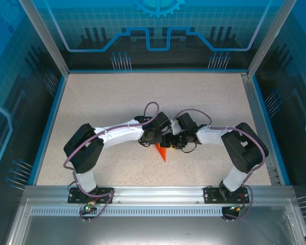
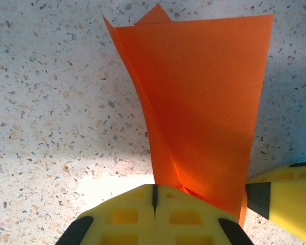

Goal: Fold a paper plane with a square sheet of paper (pick it up from the middle)

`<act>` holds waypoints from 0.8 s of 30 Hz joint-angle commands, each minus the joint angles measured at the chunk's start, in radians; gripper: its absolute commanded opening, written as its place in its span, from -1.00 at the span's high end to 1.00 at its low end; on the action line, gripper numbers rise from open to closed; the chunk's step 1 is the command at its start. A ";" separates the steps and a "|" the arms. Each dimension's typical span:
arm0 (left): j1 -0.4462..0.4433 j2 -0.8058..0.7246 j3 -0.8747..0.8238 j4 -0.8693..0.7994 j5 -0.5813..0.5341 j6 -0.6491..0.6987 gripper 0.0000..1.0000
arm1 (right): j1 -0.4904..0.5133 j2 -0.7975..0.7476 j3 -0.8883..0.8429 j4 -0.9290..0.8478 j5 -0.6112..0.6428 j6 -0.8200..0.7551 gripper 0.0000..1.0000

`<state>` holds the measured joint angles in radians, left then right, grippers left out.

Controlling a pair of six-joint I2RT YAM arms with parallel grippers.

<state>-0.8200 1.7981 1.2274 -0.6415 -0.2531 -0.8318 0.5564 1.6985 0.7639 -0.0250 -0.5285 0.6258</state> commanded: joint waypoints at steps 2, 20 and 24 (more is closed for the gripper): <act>0.008 -0.030 -0.009 -0.012 0.011 0.017 0.91 | 0.022 0.008 0.003 0.048 -0.055 0.012 -0.08; 0.012 -0.028 0.002 -0.021 0.012 0.018 0.88 | 0.072 0.007 0.024 -0.028 0.037 -0.062 0.29; 0.011 -0.028 0.001 -0.025 0.012 0.018 0.88 | 0.084 0.016 0.035 -0.056 0.063 -0.077 0.41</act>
<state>-0.8177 1.7977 1.2274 -0.6487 -0.2531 -0.8295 0.6205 1.6958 0.7712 -0.0437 -0.4931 0.5735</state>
